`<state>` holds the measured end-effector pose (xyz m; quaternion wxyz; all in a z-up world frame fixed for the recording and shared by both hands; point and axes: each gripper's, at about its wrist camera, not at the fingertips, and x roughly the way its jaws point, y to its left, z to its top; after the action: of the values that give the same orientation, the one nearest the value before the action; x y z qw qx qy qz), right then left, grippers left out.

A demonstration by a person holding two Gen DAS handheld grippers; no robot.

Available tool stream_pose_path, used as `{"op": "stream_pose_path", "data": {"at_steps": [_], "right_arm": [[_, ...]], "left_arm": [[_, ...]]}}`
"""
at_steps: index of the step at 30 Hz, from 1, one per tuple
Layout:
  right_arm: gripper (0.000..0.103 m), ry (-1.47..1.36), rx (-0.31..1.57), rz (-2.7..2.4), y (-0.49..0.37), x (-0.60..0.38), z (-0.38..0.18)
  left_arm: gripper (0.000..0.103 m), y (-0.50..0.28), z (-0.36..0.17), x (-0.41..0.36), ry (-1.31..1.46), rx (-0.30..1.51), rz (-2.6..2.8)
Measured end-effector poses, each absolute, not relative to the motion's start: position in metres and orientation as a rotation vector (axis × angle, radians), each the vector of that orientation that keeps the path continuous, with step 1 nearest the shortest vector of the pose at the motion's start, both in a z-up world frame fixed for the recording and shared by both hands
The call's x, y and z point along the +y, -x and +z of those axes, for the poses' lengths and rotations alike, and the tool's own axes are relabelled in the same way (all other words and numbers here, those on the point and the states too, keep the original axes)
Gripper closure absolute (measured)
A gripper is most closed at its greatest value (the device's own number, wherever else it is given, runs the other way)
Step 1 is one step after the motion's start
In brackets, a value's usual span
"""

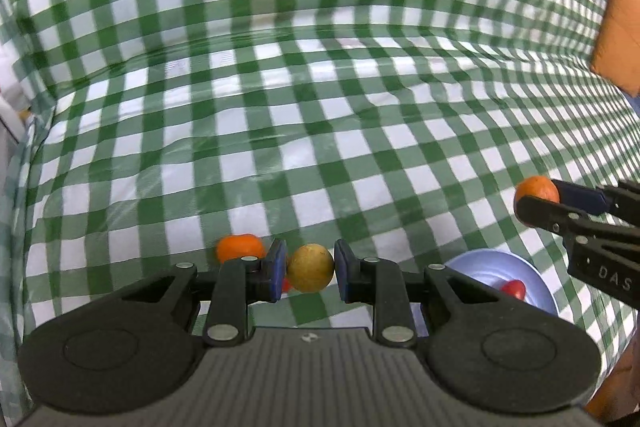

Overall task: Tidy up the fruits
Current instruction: 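Lift both held fruits and carry them toward the blue plate, then open both grippers over the blue plate to drop the fruits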

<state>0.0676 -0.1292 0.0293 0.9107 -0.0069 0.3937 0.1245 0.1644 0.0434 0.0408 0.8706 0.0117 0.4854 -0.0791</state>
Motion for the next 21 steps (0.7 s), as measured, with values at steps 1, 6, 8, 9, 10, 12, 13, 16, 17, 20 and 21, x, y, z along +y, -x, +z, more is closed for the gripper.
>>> {"op": "stream_pose_path", "data": {"at_steps": [1,6,8,9,10,12,13,16,17,20,21], "right_arm": [[0.064,0.018,0.813,0.257,-0.066,-0.132,0.029],[0.064,0.026,0.822,0.263,-0.06,-0.14,0.028],[0.064,0.025,0.825,0.266,-0.058,-0.143,0.028],[0.064,0.025,0.827,0.267,-0.058,-0.144,0.028],[0.064,0.026,0.828,0.269,-0.057,-0.145,0.029],[0.064,0.029,0.83,0.272,-0.056,-0.148,0.031],[0.064,0.031,0.832,0.276,-0.056,-0.148,0.031],[0.064,0.043,0.847,0.291,-0.055,-0.149,0.03],[0.064,0.051,0.855,0.299,-0.054,-0.148,0.029],[0.064,0.069,0.878,0.323,-0.053,-0.147,0.027],[0.064,0.071,0.884,0.326,-0.052,-0.148,0.027]], "left_arm": [[0.075,-0.164,0.04,0.037,-0.035,1.015,-0.176],[0.075,-0.154,0.038,0.017,-0.099,1.012,-0.256],[0.075,-0.149,0.038,0.01,-0.11,1.014,-0.288],[0.075,-0.148,0.038,0.008,-0.113,1.015,-0.3],[0.075,-0.147,0.037,0.005,-0.116,1.017,-0.309],[0.075,-0.145,0.035,0.002,-0.125,1.024,-0.331],[0.075,-0.145,0.033,-0.001,-0.128,1.027,-0.338],[0.075,-0.143,0.032,-0.003,-0.134,1.035,-0.367],[0.075,-0.142,0.031,-0.005,-0.135,1.037,-0.381],[0.075,-0.139,0.03,-0.01,-0.146,1.045,-0.425],[0.075,-0.138,0.029,-0.012,-0.148,1.047,-0.439]]}}
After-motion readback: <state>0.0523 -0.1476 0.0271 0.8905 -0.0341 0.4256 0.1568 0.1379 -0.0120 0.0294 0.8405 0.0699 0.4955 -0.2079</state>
